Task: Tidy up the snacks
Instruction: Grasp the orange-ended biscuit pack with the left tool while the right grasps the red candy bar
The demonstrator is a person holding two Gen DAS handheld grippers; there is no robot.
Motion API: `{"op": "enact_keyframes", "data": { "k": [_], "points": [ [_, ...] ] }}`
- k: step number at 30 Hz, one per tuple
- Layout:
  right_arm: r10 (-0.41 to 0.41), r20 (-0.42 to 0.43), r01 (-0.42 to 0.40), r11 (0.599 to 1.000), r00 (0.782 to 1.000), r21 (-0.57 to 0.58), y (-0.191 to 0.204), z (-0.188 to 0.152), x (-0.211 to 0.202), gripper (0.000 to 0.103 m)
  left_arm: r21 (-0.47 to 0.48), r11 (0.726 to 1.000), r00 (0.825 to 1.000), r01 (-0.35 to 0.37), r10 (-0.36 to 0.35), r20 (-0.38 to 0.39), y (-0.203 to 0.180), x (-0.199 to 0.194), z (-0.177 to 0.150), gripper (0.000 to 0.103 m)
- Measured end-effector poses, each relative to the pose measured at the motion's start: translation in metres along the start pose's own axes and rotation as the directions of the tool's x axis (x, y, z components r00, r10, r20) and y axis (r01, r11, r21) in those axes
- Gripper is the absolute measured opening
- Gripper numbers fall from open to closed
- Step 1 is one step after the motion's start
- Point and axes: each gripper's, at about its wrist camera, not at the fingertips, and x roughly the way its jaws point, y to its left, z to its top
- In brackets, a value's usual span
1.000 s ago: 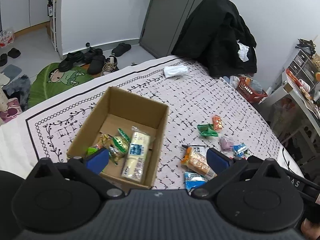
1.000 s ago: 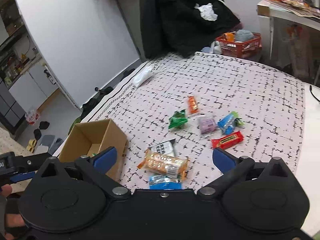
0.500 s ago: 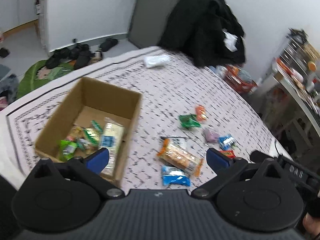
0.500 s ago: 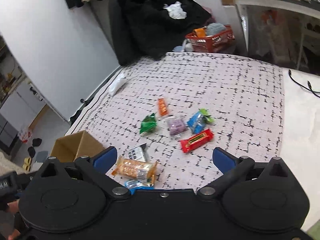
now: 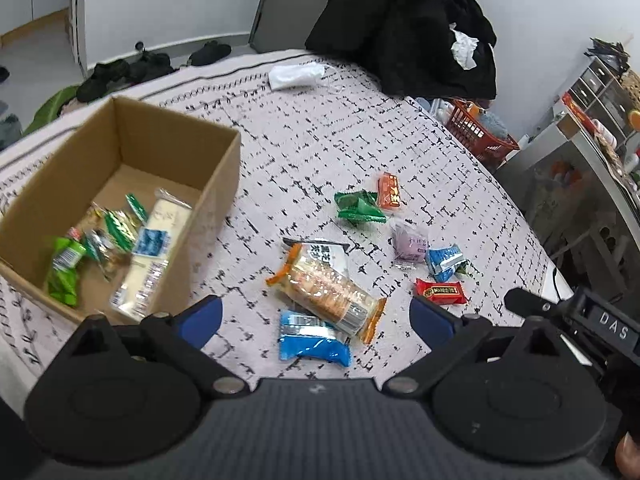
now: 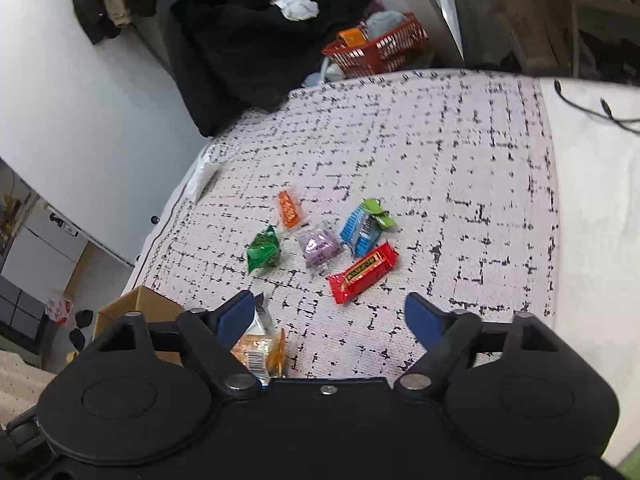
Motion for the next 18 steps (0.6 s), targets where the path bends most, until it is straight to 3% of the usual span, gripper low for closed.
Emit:
{"op": "enact_keyframes", "data": {
  "k": [7, 12, 18],
  "points": [
    [0.013, -0.049, -0.009, 0.996, 0.999, 0.086, -0.015, 0.006, 0.027, 0.059, -0.070, 0.997, 0.999, 0.010, -0.012, -0.037, -0.001, 0.035, 0.000, 0.083],
    [0.029, -0.078, -0.018, 0.989, 0.996, 0.146, -0.023, 0.008, 0.043, 0.048, -0.134, 0.991, 0.997, 0.015, -0.025, -0.074, 0.002, 0.057, 0.000, 0.059],
    [0.032, -0.102, -0.011, 0.980, 0.994, 0.198, -0.028, 0.011, 0.061, 0.043, -0.161, 0.987, 0.994, 0.008, -0.025, -0.104, 0.001, 0.080, 0.000, 0.052]
  ]
}}
